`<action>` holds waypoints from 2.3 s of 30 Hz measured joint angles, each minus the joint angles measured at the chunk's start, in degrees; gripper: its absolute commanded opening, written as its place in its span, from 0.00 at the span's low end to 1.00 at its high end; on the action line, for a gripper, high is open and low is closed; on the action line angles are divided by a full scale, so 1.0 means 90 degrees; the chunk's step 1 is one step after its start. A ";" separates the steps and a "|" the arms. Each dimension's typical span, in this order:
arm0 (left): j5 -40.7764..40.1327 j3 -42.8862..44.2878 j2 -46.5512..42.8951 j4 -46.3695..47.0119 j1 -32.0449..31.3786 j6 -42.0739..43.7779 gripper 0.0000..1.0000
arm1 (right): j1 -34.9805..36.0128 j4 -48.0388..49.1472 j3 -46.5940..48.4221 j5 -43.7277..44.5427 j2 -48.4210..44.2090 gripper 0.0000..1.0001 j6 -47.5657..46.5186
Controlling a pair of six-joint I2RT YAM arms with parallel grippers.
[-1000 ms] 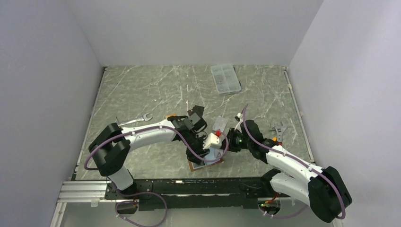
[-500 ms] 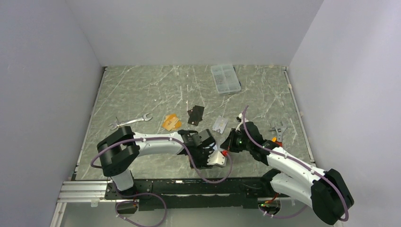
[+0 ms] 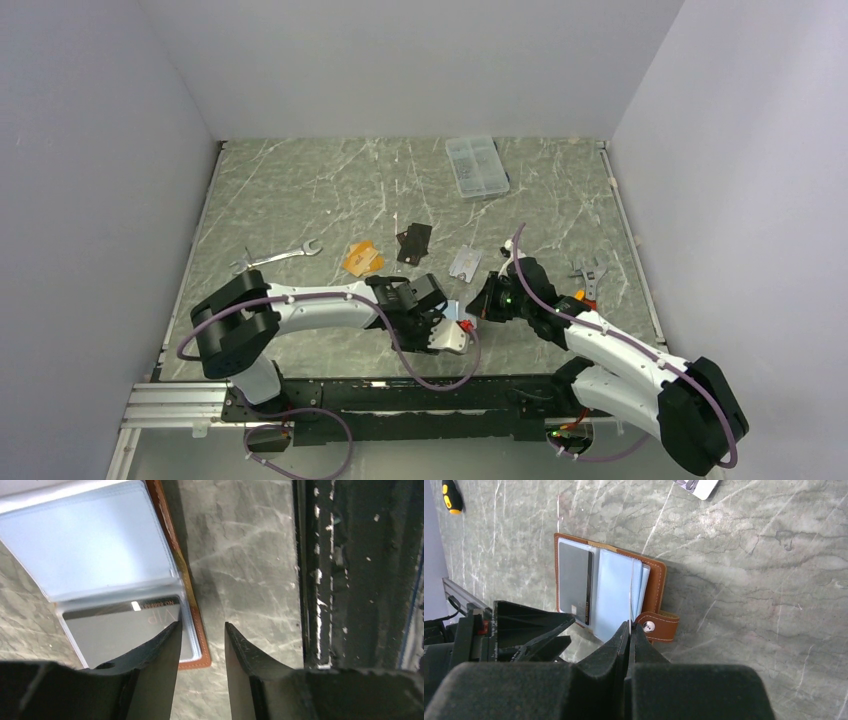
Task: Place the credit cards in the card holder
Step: Insert the credit card into the card holder.
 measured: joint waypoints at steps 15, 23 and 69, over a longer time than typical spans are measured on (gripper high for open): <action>0.0908 0.1018 -0.0418 -0.0901 0.1205 -0.0197 0.45 | 0.0000 0.0364 0.0012 -0.0075 0.0119 0.00 0.0078; 0.0362 0.0537 0.0029 -0.0488 0.1430 -0.0189 0.44 | 0.0005 0.0549 -0.0010 -0.0063 0.0206 0.00 0.0117; 0.0032 0.0272 0.0248 -0.0015 0.1430 -0.0136 0.39 | 0.0044 0.1620 -0.0760 -0.0168 0.0379 0.00 0.0675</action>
